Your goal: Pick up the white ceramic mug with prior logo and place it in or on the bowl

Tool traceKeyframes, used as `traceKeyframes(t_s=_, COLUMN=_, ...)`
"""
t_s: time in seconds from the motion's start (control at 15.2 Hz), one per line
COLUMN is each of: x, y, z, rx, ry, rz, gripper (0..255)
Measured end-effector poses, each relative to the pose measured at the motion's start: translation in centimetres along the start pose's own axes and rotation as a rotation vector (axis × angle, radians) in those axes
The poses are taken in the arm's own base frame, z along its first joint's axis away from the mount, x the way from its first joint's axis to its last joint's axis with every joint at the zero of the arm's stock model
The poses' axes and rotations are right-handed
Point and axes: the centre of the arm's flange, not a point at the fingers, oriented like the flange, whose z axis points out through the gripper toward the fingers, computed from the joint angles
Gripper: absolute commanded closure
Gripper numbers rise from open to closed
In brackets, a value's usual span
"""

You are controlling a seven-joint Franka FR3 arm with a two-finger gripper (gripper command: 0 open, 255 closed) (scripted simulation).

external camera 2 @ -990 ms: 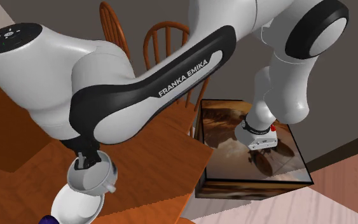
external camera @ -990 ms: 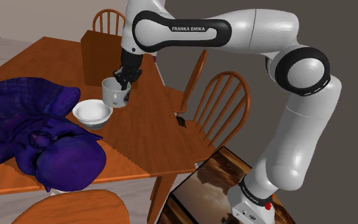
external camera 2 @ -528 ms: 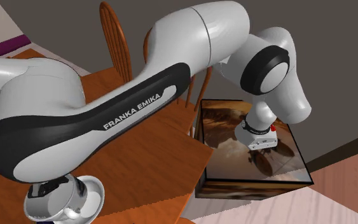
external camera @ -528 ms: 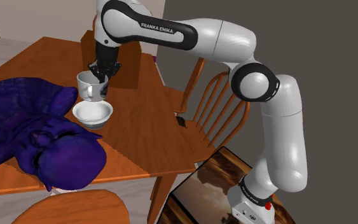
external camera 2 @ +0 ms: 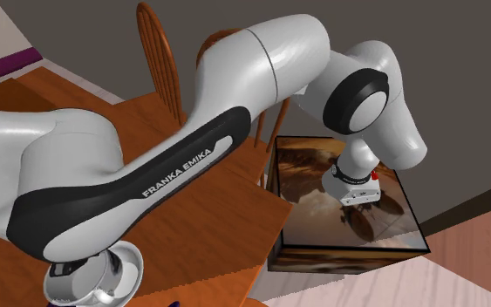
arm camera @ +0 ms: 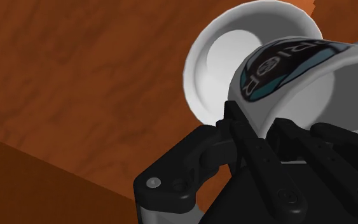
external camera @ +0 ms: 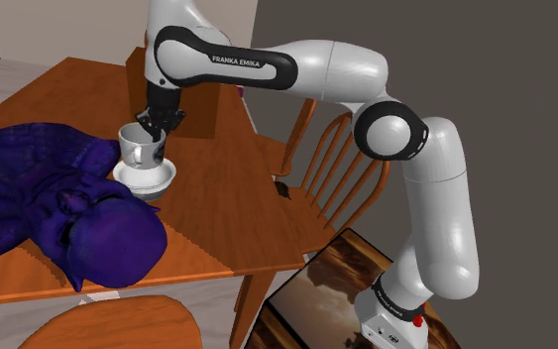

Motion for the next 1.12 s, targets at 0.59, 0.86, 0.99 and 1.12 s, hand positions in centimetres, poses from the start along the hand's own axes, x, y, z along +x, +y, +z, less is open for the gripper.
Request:
traceKeyframes(t_s=0.59, x=-0.6, y=-0.1, z=4.3, rx=0.001, ry=-0.002, rz=-0.002, gripper=255)
traceKeyframes(t_s=0.86, x=-0.6, y=-0.1, z=4.4, rx=0.002, ry=-0.001, rz=-0.002, gripper=255)
traceKeyframes(t_s=0.99, x=-0.6, y=-0.1, z=4.4, rx=0.002, ry=-0.001, rz=-0.002, gripper=0)
traceKeyframes(t_s=1.12, x=-0.6, y=-0.1, z=4.4, rx=0.002, ry=-0.001, rz=-0.002, gripper=0)
